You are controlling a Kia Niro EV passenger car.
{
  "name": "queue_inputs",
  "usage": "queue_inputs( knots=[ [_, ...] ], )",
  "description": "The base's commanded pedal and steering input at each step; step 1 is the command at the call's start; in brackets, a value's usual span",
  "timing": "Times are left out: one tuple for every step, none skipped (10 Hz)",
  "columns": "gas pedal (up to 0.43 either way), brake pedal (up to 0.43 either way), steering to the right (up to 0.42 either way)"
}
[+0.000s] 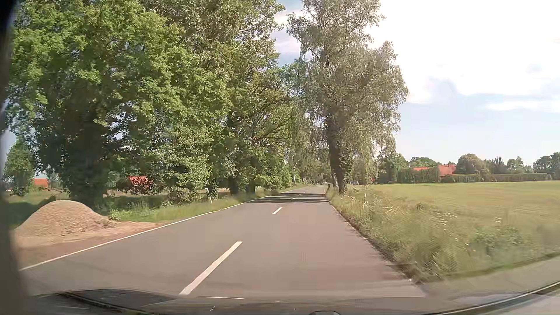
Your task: Follow the waypoints while adhering to traffic rules and regulations
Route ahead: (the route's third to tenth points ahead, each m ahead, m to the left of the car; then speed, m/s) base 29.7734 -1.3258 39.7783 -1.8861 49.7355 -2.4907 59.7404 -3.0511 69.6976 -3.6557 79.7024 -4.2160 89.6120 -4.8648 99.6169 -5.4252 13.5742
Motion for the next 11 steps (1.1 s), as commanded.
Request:
queue_inputs(
  knots=[
    [0.150, 0.000, 0.000],
    [0.150, 0.000, 0.001],
    [0.150, 0.000, 0.001],
    [0.150, 0.000, 0.003],
    [0.150, 0.000, 0.006],
    [0.150, 0.000, 0.007],
    [0.150, 0.000, 0.006],
    [0.150, 0.000, 0.007],
    [0.150, 0.000, 0.007],
    [0.150, 0.000, 0.007],
    [0.150, 0.000, 0.007]
  ],
)
